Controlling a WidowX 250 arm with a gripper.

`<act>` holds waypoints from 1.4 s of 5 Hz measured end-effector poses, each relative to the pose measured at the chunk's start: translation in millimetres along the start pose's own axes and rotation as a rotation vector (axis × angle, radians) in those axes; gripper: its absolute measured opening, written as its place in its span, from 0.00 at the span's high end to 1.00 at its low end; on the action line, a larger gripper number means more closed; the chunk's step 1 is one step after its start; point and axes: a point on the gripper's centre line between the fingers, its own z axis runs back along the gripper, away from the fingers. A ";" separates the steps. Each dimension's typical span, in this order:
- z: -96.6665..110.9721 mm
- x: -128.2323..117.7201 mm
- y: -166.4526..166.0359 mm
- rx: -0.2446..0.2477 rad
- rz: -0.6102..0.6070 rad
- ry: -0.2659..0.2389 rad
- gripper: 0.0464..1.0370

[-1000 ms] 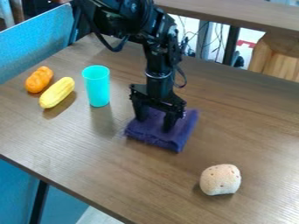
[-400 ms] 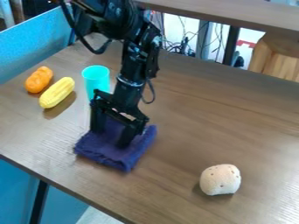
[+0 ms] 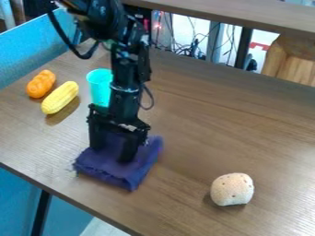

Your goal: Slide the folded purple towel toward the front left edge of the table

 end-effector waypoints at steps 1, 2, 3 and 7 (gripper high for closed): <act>0.0 -17.7 -13.9 -0.104 -0.018 0.031 0.04; 4.8 -24.5 -11.6 -0.085 -0.024 0.036 0.04; 16.8 -29.7 -10.0 -0.049 -0.029 0.003 0.04; 107.0 -0.1 27.1 -0.068 -0.146 -0.328 0.04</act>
